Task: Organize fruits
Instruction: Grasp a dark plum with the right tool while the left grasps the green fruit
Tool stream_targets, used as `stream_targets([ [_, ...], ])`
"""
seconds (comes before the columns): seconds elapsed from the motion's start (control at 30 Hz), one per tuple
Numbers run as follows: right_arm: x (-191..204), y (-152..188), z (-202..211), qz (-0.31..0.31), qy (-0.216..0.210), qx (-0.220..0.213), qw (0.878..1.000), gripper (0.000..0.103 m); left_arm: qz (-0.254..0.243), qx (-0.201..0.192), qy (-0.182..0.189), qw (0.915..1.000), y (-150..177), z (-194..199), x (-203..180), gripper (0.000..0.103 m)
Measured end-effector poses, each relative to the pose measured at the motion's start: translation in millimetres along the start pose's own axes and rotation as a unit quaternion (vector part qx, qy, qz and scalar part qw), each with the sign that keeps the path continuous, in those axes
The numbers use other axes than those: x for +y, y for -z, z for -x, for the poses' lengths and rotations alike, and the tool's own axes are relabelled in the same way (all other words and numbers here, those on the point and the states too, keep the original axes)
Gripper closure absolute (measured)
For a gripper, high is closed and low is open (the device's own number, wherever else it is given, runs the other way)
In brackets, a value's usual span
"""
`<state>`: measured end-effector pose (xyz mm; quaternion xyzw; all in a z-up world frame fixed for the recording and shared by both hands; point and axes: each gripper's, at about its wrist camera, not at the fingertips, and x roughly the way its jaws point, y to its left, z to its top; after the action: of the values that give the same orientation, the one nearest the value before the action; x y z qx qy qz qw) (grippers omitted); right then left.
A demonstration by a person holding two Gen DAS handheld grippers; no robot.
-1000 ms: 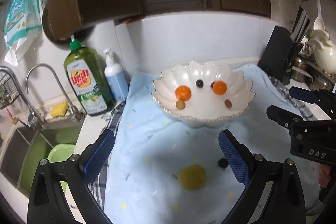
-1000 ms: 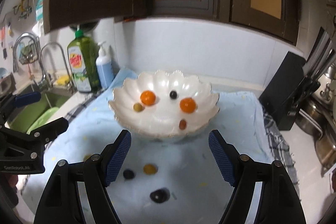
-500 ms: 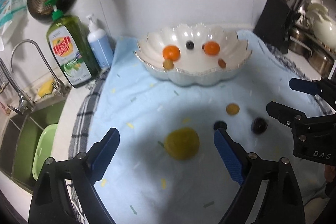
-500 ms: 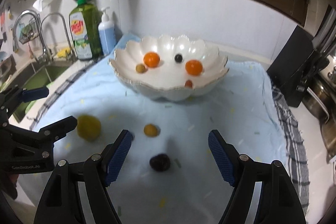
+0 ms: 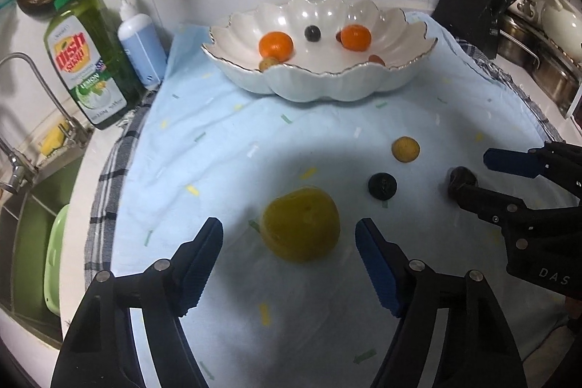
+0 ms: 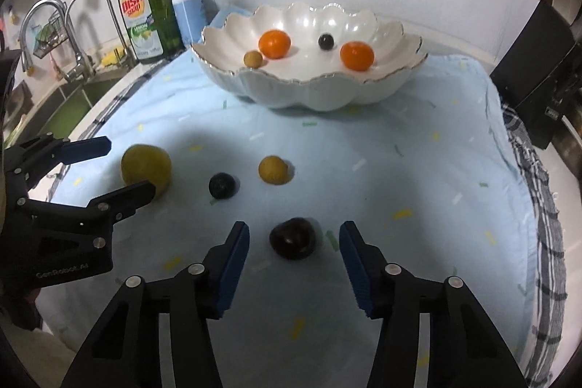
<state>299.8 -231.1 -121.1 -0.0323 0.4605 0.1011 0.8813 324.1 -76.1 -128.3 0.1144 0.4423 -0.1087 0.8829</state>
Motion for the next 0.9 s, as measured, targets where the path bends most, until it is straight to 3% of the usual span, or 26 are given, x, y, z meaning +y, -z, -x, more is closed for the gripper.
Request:
stream_targets([
  [0.5, -2.3, 0.3, -17.1, -0.003, -0.011, 0.025, 1.000, 0.072, -0.005, 0.021, 0.016, 0.9996, -3.0, -19.0, -1.1, 0.053],
  [0.9, -0.7, 0.7, -12.3, 0.000, -0.012, 0.012, 1.000, 0.073, 0.002, 0.020, 0.018, 0.9996, -2.2, -16.6, -1.9, 0.055],
])
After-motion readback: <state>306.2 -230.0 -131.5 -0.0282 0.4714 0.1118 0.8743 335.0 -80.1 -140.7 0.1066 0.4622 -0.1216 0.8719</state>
